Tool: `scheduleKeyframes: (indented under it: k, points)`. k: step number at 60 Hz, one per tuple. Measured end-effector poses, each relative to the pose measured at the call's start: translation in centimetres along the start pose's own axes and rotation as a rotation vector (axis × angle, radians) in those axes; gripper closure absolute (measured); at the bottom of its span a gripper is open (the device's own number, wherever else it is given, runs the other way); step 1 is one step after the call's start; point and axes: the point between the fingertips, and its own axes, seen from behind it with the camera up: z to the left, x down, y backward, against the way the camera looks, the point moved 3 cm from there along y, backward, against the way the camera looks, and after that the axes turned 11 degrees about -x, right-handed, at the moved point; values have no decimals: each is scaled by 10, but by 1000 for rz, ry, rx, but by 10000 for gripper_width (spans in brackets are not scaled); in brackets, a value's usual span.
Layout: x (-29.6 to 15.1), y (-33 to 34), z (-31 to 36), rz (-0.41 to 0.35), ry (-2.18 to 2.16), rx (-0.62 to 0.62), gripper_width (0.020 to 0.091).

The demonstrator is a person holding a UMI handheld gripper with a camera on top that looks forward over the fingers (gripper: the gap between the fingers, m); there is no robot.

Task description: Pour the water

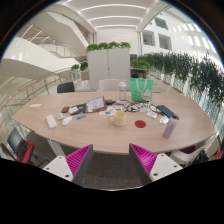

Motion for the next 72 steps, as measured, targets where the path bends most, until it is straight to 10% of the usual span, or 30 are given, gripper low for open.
scheduleKeyframes:
  k: [15, 28, 61, 65, 67, 72]
  points:
    - [-4, -8, -48, -72, 13, 50, 277]
    - [5, -40, -168, -290, 93, 147, 280]
    - [7, -231, -444, -365, -90, 292, 280]
    - [6, -240, -452, -356, -67, 271, 368]
    - [6, -247, -455, -345, -57, 268, 563]
    - [1, -252, -459, -358, -46, 278, 569]
